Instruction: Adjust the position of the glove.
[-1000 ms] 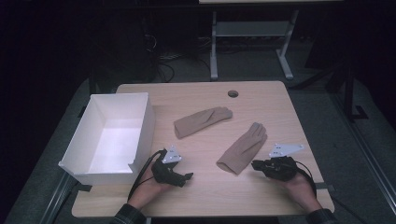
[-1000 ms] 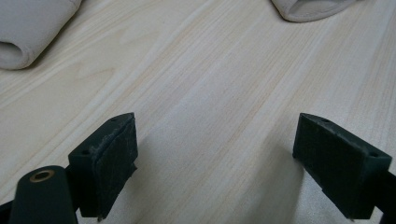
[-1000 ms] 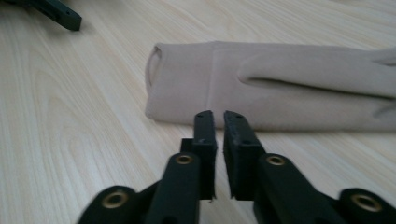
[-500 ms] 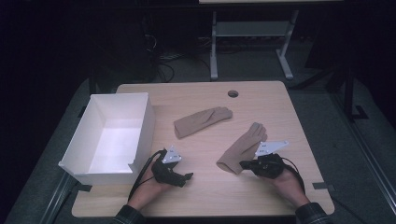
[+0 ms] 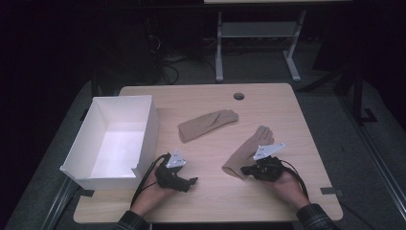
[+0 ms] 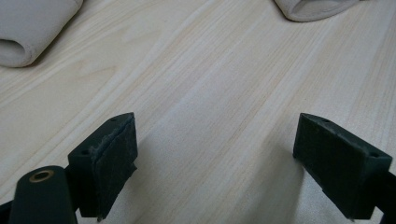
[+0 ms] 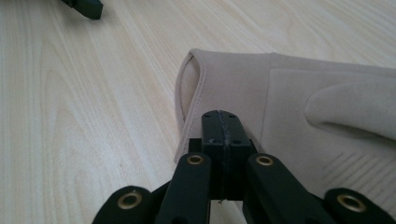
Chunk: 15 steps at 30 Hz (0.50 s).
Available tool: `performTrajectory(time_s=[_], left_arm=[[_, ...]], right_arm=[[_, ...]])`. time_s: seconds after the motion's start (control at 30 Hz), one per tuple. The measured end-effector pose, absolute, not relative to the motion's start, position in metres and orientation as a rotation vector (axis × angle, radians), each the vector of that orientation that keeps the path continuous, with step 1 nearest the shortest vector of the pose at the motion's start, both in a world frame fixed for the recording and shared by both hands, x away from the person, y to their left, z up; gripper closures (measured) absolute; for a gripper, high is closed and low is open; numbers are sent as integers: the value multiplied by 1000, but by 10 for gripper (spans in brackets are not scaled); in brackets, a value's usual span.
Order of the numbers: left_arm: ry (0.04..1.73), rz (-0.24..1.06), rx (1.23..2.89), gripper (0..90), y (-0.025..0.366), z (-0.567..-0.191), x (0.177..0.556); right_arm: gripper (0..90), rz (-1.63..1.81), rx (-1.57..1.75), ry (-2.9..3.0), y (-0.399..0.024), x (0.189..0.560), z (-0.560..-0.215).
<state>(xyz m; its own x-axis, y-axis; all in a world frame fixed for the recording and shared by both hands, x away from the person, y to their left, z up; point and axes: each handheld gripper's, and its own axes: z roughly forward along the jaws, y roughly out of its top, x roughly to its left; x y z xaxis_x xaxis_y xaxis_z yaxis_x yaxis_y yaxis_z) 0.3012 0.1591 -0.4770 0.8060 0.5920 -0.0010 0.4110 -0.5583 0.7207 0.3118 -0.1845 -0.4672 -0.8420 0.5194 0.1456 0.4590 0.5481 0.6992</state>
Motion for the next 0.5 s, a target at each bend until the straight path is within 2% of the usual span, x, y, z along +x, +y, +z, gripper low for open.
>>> performTrajectory(time_s=[0.5], left_arm=[[733, 313, 2242, 132, 160, -477, 300]], right_arm=[[897, 1139, 885, 2722, -209, 301, -467]])
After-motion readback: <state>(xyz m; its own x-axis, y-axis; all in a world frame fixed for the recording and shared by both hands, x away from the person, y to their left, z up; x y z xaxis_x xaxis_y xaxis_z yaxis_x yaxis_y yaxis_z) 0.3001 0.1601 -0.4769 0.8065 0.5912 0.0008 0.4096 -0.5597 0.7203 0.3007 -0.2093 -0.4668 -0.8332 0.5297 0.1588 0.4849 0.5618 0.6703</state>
